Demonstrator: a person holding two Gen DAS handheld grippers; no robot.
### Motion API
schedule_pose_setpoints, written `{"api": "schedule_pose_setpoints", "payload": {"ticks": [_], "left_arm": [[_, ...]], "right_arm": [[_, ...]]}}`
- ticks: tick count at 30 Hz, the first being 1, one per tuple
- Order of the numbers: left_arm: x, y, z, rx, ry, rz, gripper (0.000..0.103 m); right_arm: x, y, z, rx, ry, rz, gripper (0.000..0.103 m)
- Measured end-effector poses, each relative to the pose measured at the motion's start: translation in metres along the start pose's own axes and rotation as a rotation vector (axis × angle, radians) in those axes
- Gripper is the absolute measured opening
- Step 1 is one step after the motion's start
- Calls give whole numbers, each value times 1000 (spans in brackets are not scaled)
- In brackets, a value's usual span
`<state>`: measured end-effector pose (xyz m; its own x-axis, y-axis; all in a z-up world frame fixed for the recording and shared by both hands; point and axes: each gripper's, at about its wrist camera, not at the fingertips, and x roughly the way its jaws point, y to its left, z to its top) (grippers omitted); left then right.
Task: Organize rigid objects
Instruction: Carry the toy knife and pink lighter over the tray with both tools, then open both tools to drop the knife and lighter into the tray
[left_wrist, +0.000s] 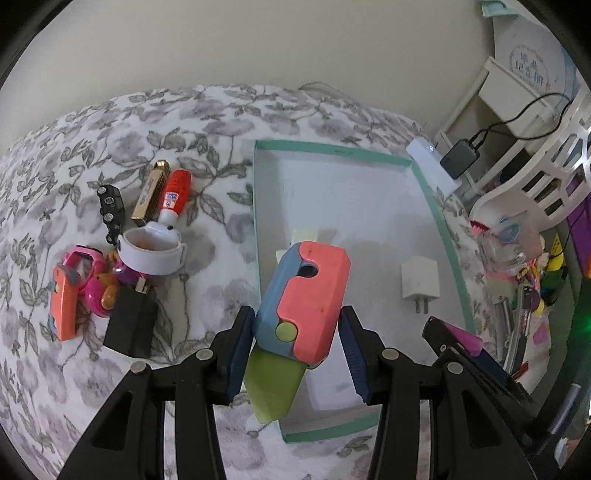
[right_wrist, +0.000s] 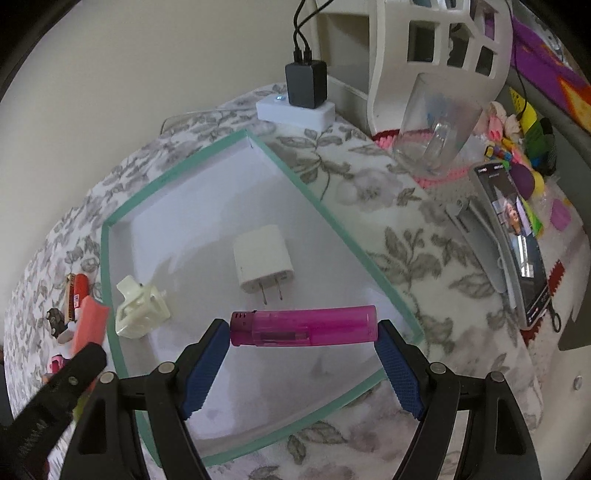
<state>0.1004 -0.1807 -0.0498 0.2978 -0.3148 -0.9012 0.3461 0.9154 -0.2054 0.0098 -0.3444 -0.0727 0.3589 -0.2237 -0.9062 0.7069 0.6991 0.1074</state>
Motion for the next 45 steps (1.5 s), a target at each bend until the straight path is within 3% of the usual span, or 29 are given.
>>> {"api": "schedule_pose_setpoints", "payload": {"ticks": [10, 27, 31, 39, 42, 45], "left_arm": [[17, -4, -5, 24, 53, 16, 49], [19, -4, -5, 32, 59, 38, 49], [17, -3, -3, 27, 53, 39, 55], [10, 1, -1, 19, 42, 76, 56], [6, 3, 1, 14, 33, 93, 64], [2, 4, 2, 13, 26, 119, 65]], "right_arm": [[9, 3, -3, -13, 33, 6, 82], [19, 4, -8, -13, 74, 15, 83], [20, 4, -9, -12, 79, 22, 83], [20, 7, -9, -21, 79, 34, 83], [22, 8, -9, -32, 83, 45, 83], [22, 10, -9, -45, 81, 47, 84]]}}
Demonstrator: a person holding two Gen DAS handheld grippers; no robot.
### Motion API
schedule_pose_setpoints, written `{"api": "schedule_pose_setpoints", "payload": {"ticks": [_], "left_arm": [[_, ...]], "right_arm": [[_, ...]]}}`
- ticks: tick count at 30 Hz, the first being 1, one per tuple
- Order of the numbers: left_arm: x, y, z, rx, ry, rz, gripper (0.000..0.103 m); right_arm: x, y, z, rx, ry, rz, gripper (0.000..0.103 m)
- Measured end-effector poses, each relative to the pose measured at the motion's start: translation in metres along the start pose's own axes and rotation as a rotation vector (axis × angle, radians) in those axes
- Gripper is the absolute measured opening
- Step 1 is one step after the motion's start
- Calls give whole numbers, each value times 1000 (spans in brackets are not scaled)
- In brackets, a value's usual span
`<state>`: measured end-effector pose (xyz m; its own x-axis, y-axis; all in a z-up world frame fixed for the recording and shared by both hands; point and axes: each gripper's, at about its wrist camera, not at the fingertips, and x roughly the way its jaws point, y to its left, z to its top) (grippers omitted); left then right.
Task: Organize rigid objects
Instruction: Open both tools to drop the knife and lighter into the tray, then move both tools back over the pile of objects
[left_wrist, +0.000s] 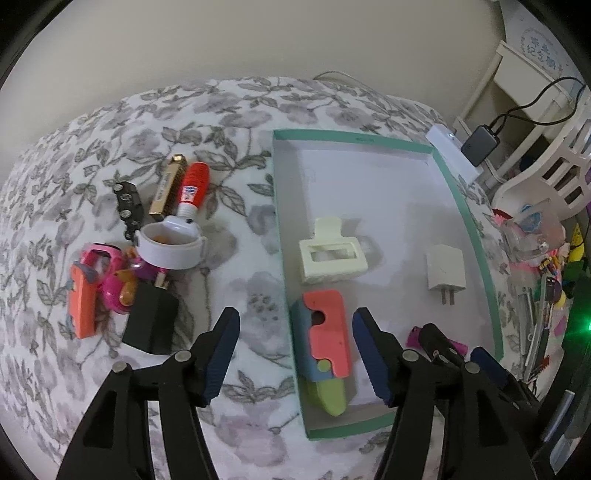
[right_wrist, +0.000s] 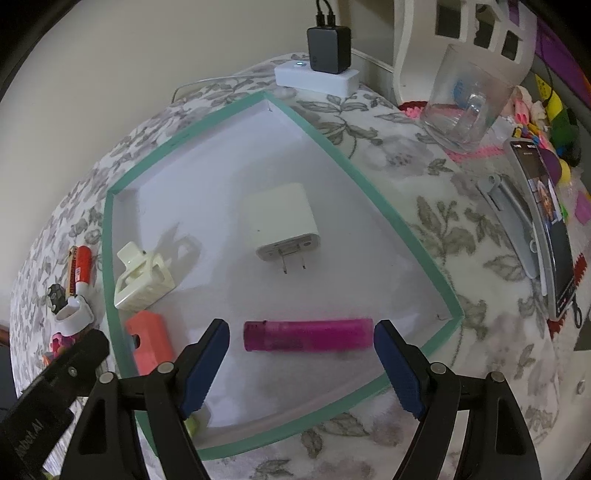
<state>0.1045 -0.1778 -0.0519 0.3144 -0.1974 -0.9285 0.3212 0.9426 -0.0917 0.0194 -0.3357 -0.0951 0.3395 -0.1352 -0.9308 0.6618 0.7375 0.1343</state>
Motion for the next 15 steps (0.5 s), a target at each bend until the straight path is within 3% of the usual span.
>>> {"api": "schedule_pose_setpoints", "payload": {"ticks": [7, 9, 11, 15], "left_arm": [[-7, 28, 6, -84, -3, 54, 68], [-9, 40, 7, -127, -6, 64, 73], [-11, 58, 7, -189, -12, 69, 92], [-15, 92, 6, -283, -19, 114, 92]], "right_arm": [[-2, 9, -1, -32, -16, 8, 90], [-3, 14, -2, -51, -25, 12, 101], [-4, 20, -3, -70, -31, 21, 103], [-6, 28, -4, -93, -41, 22, 103]]}}
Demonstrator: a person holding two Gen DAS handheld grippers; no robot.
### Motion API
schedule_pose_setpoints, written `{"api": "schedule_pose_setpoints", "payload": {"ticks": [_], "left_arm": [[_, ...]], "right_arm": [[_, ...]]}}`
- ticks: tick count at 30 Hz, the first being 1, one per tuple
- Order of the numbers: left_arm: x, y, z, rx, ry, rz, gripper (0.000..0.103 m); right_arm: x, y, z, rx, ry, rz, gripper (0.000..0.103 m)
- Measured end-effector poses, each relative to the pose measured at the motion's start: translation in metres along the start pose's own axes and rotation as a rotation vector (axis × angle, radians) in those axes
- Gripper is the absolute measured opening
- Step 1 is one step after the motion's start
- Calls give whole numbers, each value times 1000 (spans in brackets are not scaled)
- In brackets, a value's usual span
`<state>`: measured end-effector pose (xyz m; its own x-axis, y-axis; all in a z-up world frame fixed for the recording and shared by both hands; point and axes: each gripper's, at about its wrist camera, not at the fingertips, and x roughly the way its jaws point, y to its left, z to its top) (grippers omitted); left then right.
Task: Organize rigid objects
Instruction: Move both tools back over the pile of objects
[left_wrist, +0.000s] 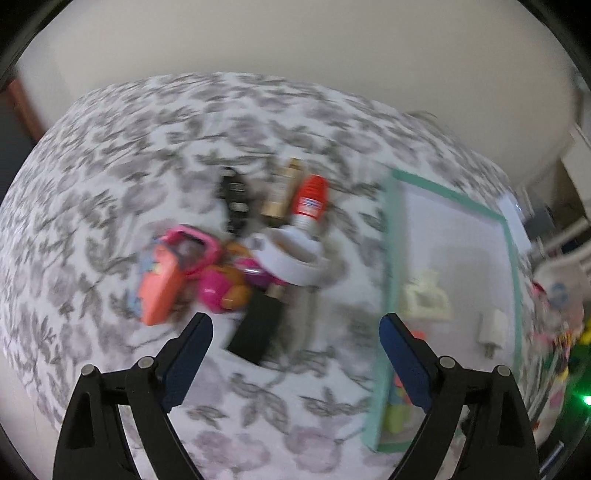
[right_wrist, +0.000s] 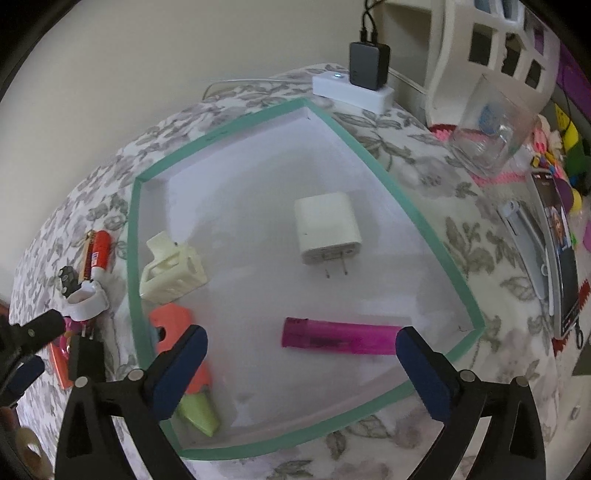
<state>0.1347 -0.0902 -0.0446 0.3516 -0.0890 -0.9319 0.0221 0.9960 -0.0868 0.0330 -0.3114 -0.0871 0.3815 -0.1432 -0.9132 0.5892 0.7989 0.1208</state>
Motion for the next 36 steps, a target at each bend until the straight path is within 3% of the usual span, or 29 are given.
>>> {"api": "schedule_pose_setpoints", "payload": {"ticks": [3, 5, 15, 27, 36], "left_arm": [[0, 19, 5, -39, -14, 48, 95], [-1, 31, 7, -62, -32, 70, 103], [-18, 95, 22, -175, -117, 150, 103], [16, 144, 21, -241, 51, 167, 103], [28, 160, 24, -293, 94, 133, 103]], "right_arm": [[-3, 6, 0, -11, -7, 3, 103], [-7, 13, 1, -25, -19, 11, 103], [-28, 74, 2, -158, -68, 53, 103], [-10, 162, -15, -307, 27, 157, 103], [17, 198, -31, -355, 106, 184, 103]]}}
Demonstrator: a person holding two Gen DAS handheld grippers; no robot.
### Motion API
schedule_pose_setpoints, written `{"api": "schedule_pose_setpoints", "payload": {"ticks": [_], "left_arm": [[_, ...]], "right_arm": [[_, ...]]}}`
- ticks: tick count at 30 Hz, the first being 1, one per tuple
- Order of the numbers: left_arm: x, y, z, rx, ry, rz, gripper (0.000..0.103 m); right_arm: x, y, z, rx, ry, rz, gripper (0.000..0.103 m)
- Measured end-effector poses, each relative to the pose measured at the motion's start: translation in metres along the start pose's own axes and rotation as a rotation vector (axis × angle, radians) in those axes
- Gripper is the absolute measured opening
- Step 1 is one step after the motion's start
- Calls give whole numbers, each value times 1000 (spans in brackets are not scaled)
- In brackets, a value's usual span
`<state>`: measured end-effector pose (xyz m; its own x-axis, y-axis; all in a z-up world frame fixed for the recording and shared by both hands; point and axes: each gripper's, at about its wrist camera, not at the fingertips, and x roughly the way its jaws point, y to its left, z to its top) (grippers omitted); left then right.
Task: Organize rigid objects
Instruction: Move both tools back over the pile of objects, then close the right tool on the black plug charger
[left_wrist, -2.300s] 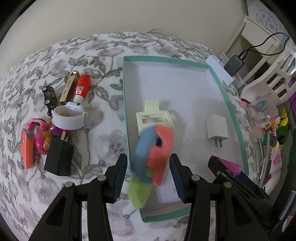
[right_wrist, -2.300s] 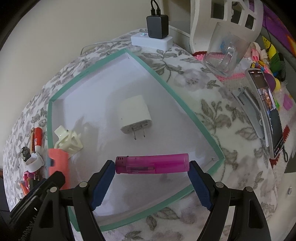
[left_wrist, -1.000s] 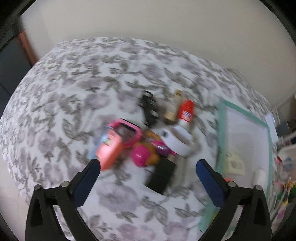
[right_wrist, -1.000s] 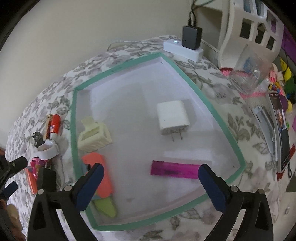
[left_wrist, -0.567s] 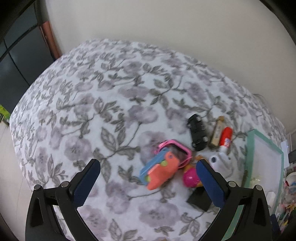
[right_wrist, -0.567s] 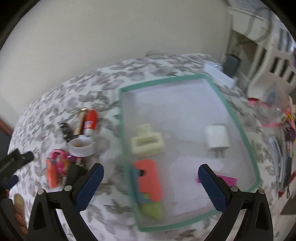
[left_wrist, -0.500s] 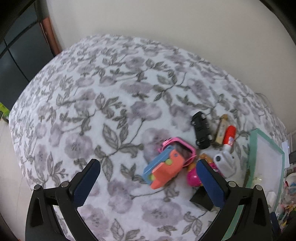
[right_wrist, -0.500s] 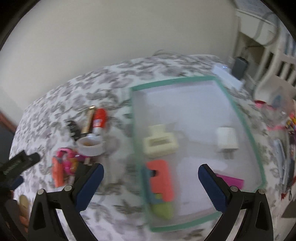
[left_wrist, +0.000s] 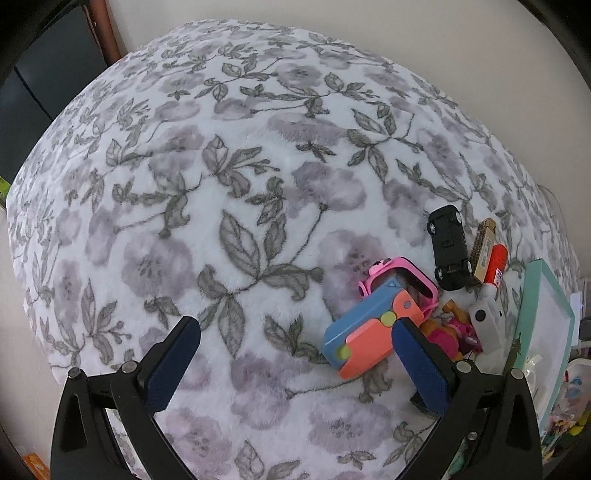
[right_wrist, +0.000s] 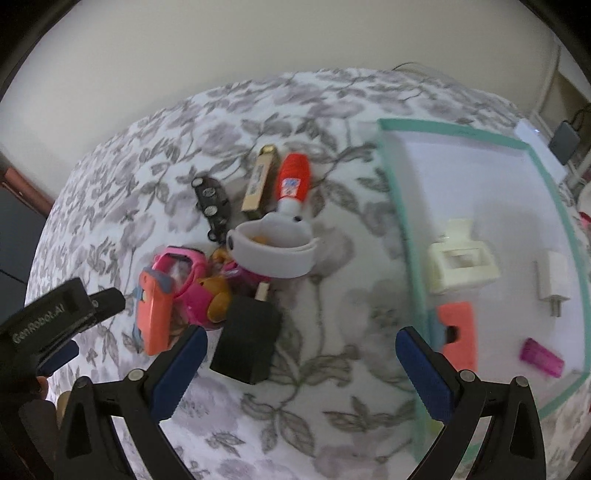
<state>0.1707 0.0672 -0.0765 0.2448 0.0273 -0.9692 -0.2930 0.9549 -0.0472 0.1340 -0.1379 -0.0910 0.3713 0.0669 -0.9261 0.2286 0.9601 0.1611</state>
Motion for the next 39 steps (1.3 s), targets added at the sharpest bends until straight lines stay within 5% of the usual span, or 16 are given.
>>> {"api": "schedule_pose_setpoints", "payload": {"ticks": [6, 8, 21, 23, 28, 34, 39], "left_arm": [[2, -6, 2, 34, 2, -10, 103], [3, -9, 2, 51, 3, -16, 103], [17, -38, -9, 197, 19, 24, 103], [19, -41, -11, 207, 18, 39, 103], [25, -46, -12, 224, 16, 63, 102], [27, -54, -13, 246, -2, 68, 91], [25, -64, -17, 280, -3, 30, 62]], "right_arm": [[14, 14, -3, -31, 22, -8, 100], [18, 17, -4, -43, 27, -18, 87], [27, 19, -8, -39, 25, 9, 51], [26, 16, -7, -32, 23, 27, 37], [25, 3, -7, -1, 32, 51, 31], [21, -12, -10, 33, 39, 60, 31], [20, -16, -10, 44, 41, 64, 31]]}}
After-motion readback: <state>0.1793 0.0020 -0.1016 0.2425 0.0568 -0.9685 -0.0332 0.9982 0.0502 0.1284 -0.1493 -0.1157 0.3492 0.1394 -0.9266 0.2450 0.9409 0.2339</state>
